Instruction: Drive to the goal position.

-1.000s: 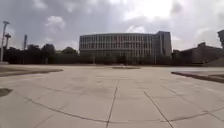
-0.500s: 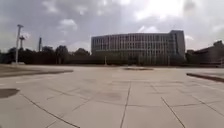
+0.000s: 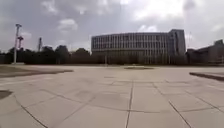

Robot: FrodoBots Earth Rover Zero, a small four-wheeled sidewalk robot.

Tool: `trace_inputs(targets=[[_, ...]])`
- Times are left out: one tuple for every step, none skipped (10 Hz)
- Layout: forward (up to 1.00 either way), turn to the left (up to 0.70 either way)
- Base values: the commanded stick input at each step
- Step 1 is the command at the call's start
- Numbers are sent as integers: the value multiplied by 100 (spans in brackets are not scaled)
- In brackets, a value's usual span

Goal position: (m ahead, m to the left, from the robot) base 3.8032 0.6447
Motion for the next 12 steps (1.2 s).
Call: trace_inputs(targets=[[50, -2], [50, -2], [50, -2], [50, -2], [50, -2], [50, -2], [50, -2], [50, -2], [50, -2], [50, -2], [50, -2], [50, -2]])
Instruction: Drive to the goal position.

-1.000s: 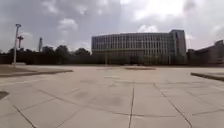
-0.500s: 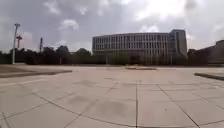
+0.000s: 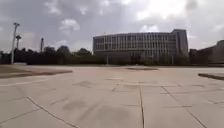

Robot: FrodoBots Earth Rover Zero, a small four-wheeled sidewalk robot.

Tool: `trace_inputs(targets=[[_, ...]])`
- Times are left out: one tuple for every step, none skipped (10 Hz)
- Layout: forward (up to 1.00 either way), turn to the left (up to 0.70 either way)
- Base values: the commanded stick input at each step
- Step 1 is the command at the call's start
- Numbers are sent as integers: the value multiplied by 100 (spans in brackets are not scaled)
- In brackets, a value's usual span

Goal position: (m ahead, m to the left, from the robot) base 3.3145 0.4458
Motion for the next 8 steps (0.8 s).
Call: trace_inputs(targets=[[50, -2], [50, -2], [50, -2], [50, -2], [50, -2], [50, -2], [50, -2], [50, -2]])
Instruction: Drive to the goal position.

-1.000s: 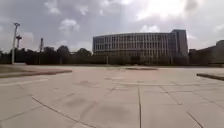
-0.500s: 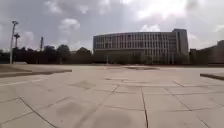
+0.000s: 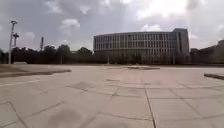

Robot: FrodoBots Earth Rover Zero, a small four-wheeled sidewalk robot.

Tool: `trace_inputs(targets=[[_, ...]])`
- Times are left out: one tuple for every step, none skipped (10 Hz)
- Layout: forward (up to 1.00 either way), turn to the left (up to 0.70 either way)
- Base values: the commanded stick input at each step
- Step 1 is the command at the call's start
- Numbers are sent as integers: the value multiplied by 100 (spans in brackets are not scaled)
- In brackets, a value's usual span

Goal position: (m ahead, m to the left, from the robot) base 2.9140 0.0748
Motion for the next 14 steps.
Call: trace_inputs(targets=[[50, -2], [50, -2], [50, -2], [50, -2], [50, -2], [50, -2], [50, -2], [50, -2], [50, -2], [50, -2], [50, -2], [50, -2], [50, -2], [50, -2]])
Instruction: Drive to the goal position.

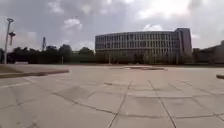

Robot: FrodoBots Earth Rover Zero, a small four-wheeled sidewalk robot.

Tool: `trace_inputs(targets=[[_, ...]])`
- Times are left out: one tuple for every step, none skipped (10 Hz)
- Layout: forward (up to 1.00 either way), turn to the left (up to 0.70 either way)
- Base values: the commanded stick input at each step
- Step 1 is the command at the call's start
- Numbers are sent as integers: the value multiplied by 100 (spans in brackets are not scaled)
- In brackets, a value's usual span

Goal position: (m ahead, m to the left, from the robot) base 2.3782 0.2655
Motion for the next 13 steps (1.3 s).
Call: trace_inputs(targets=[[50, -2], [50, -2], [50, -2], [50, -2], [50, -2], [50, -2], [50, -2], [50, -2], [50, -2], [50, -2], [50, -2], [50, -2], [50, -2]])
